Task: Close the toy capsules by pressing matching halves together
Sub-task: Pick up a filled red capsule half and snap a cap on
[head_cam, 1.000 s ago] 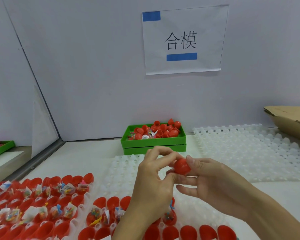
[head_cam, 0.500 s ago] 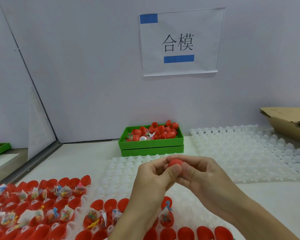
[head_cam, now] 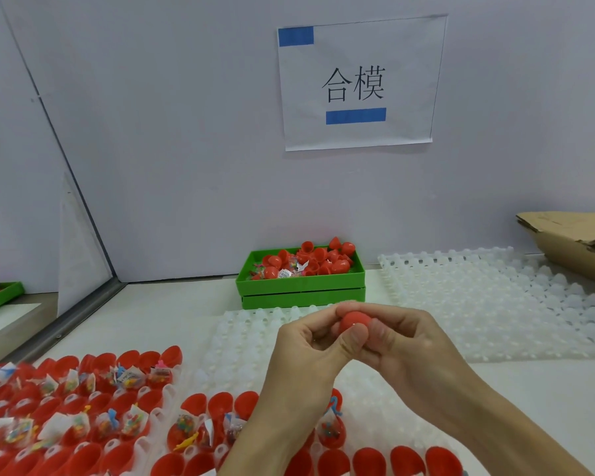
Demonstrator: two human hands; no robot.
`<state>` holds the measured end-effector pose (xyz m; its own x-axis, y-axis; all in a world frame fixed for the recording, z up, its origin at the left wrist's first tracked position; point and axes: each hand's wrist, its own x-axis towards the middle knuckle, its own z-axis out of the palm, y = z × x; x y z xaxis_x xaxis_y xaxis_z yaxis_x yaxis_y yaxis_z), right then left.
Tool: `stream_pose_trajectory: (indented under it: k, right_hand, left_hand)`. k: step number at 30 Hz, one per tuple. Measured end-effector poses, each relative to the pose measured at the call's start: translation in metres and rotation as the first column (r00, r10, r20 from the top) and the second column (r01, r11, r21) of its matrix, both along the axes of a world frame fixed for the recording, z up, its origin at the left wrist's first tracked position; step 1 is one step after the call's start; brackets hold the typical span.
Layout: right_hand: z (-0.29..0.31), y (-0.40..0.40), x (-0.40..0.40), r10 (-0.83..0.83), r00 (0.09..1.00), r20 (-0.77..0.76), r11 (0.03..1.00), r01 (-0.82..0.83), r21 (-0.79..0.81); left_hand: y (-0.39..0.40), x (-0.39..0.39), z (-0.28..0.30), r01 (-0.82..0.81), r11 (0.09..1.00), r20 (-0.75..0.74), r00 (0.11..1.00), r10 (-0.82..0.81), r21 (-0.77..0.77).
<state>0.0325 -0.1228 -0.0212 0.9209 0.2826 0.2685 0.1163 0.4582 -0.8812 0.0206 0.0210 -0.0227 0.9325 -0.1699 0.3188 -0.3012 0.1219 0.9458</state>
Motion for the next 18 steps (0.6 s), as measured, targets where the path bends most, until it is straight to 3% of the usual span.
stream_pose_trajectory:
  k: [7, 14, 18]
  right_hand:
    - [0.008, -0.016, -0.004, 0.305, 0.944, -0.13, 0.934, -0.269, 0.237]
    - [0.008, -0.014, -0.006, 0.293, 0.934, -0.204, 0.936, -0.237, 0.261]
    - [0.008, -0.013, -0.002, 0.127, 0.975, -0.184, 0.991, -0.117, 0.064]
  left_hand:
    - [0.003, -0.003, 0.007, -0.011, 0.996, 0.138, 0.99, -0.001, 0.088]
    - [0.003, -0.003, 0.006, -0.099, 0.977, 0.172, 0.983, 0.067, 0.187]
    - [0.004, -0.001, 0.005, -0.176, 0.96, 0.191, 0.972, 0.136, 0.216]
